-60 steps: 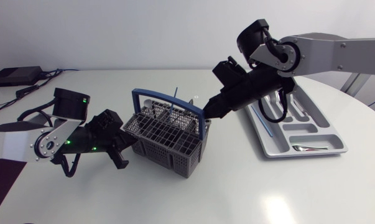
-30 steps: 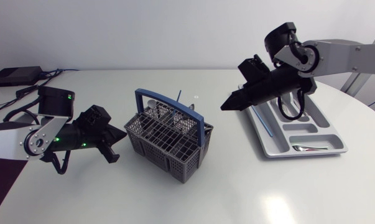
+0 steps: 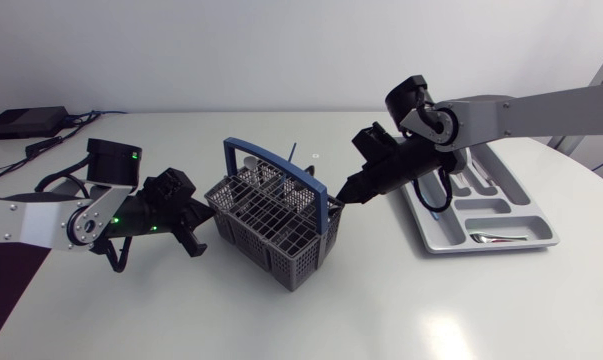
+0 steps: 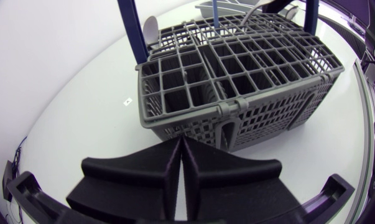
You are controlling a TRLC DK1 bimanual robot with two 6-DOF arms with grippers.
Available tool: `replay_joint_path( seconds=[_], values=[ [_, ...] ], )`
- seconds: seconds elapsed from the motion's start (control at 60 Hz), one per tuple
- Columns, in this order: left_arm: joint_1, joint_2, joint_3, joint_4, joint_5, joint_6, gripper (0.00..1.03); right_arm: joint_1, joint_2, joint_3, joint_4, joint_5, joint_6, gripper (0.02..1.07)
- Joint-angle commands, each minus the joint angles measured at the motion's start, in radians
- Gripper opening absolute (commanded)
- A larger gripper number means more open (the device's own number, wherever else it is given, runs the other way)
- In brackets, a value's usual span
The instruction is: Unload the cutlery basket into the drawer organizer.
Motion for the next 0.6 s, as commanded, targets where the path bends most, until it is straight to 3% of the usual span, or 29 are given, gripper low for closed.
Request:
replay_joint_path(
  seconds=[0.0, 0.2, 0.333, 0.583],
  values=[
    [-0.019, 0.032, 0.045, 0.029, -0.001, -0.027, 0.04, 0.021, -0.031, -0.056, -0.008, -0.013, -0.008, 0.08],
    [-0.04, 0.091, 0.093, 0.052, -0.027, -0.042, 0.04, 0.051, -0.11, -0.12, -0.009, -0.017, -0.007, 0.08],
    [-0.04, 0.084, 0.1, 0.052, -0.027, -0.048, 0.04, 0.045, -0.196, -0.161, 0.003, 0.029, -0.019, 0.08],
    [-0.04, -0.103, 0.01, 0.041, -0.027, -0.042, 0.04, 0.036, -0.452, -0.289, 0.018, 0.139, -0.122, 0.13]
  ],
)
